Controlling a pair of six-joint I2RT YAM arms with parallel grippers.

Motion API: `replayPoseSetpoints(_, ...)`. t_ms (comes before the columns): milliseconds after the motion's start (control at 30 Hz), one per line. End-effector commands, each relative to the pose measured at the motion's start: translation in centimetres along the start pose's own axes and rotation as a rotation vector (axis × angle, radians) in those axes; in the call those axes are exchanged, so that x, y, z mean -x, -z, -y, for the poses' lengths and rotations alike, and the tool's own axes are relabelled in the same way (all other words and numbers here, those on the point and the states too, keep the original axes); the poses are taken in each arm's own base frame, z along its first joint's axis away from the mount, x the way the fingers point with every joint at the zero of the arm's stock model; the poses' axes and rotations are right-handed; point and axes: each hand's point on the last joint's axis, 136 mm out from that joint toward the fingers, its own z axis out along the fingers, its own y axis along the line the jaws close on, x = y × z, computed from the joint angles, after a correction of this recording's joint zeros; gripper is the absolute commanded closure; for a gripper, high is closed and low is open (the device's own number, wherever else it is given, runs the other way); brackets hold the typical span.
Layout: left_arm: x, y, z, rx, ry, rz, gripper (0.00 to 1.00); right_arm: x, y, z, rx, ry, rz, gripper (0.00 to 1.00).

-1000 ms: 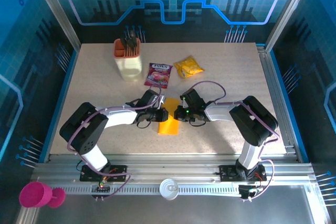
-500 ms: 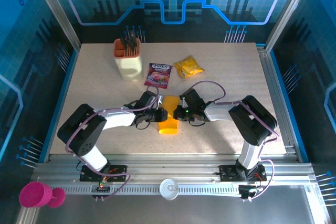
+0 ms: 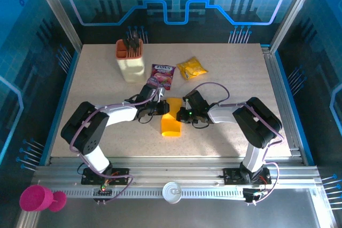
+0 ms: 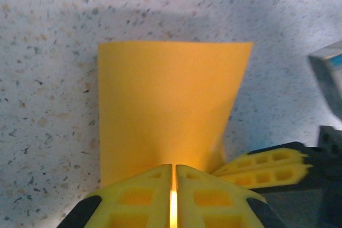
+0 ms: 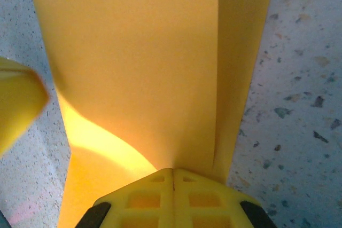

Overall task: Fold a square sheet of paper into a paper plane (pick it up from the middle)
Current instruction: First fold in half a square sheet of paper at the center of the table.

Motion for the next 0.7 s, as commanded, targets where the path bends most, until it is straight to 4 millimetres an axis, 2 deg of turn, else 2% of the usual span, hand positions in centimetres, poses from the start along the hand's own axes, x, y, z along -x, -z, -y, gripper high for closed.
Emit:
replayPoseSetpoints(0, -1.0, -1.1, -1.2, 0.007, 0.02, -0.02, 0.9, -3.4, -1.0, 5.3, -0.169, -0.048, -0.101, 1.0)
replayPoseSetpoints(167, -3.1, -2.0, -3.8, 0.071, 0.065, -0.04, 0.93, -3.5, -1.1, 5.4, -0.167, -0.047, -0.105, 1.0)
replayPoseSetpoints(267, -3.4, -1.8, -3.7, 0.059, 0.079, -0.039, 0.93, -3.5, -1.1, 5.4, -0.167, -0.045, -0.106, 1.0)
replayPoseSetpoints(367, -2.2, -0.7, -2.3, 0.027, 0.071, -0.009, 0.92, -3.5, -1.1, 5.3, -0.165, -0.043, -0.105, 1.0)
replayPoseSetpoints(500, 0.6, 0.9, -0.3, -0.003, 0.043, 0.04, 0.89, -3.5, -1.2, 5.5, -0.168, -0.039, -0.11, 1.0)
replayPoseSetpoints(667, 3.1, 1.2, 0.7, -0.033, 0.029, 0.06, 0.9, -3.5, -1.2, 5.5, -0.168, -0.039, -0.111, 1.0)
